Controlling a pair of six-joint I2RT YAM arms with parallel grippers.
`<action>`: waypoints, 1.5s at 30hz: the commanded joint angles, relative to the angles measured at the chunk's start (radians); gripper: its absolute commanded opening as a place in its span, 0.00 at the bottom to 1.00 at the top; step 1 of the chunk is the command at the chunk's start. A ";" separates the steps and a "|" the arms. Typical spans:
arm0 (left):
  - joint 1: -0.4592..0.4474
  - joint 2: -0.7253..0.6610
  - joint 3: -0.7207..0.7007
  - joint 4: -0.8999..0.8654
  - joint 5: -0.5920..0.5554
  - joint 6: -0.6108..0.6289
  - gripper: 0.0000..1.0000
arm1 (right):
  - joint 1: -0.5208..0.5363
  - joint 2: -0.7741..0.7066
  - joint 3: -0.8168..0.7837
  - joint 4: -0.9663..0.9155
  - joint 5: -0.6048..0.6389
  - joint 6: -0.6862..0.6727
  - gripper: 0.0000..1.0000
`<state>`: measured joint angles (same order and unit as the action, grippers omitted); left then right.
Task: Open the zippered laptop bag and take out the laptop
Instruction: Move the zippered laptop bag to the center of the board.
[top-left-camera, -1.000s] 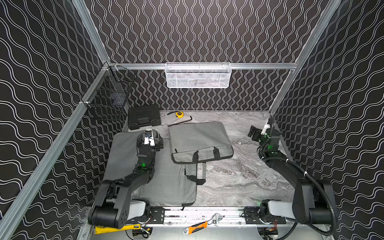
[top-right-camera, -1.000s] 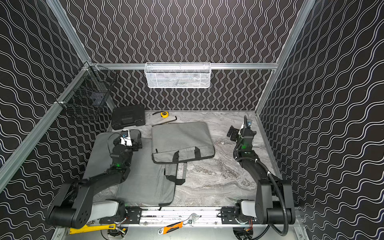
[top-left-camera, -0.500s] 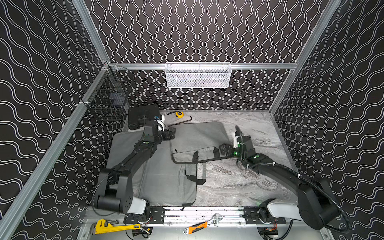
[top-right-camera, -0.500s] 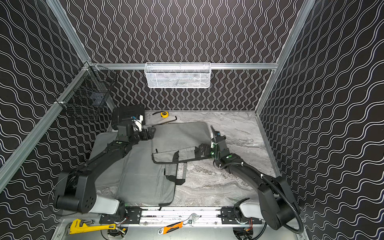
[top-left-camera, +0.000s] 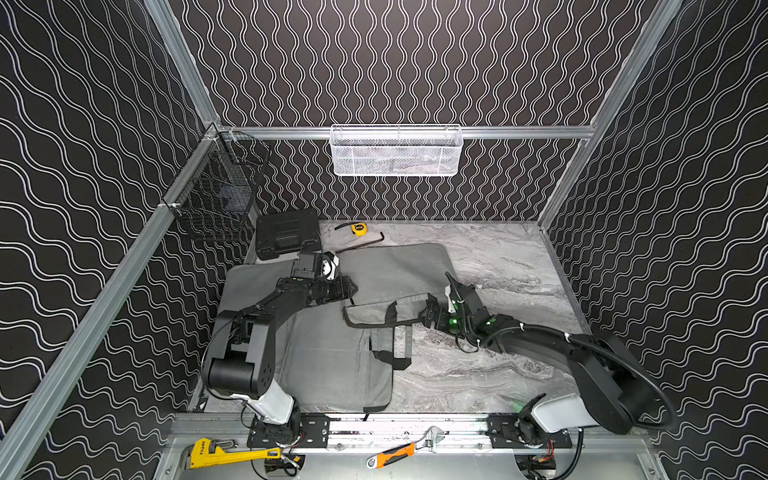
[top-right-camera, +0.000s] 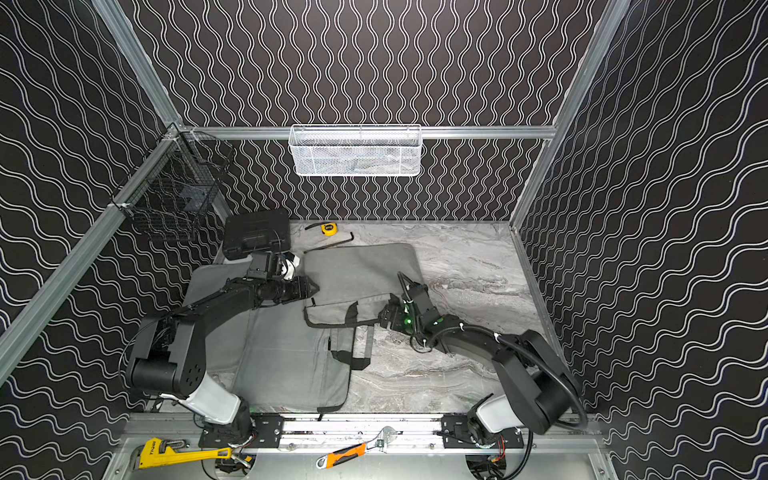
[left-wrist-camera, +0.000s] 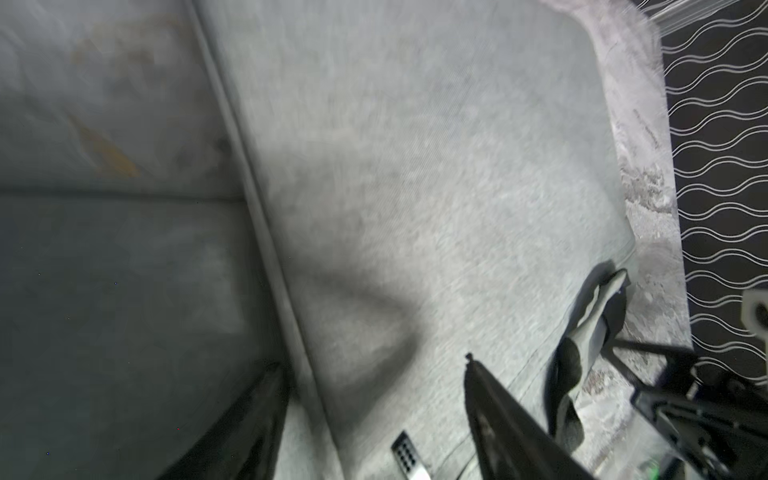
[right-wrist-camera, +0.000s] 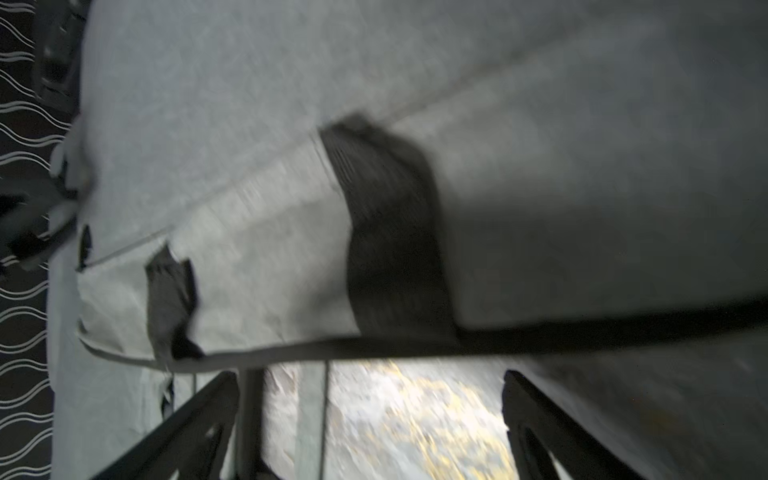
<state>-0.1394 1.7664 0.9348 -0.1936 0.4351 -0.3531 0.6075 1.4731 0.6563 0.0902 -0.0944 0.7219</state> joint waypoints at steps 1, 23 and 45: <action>0.000 0.001 -0.001 0.018 0.054 -0.030 0.68 | -0.013 0.024 0.017 0.072 -0.011 0.010 0.99; -0.356 -0.190 -0.046 0.139 -0.115 -0.380 0.00 | -0.396 0.173 0.165 0.059 -0.225 -0.152 0.98; -0.525 0.016 -0.077 0.503 -0.181 -0.672 0.00 | -0.333 -0.299 -0.076 -0.176 -0.251 -0.051 0.96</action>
<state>-0.6613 1.7702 0.8391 0.1997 0.2028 -1.0203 0.2214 1.2171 0.6067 -0.1101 -0.2970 0.5694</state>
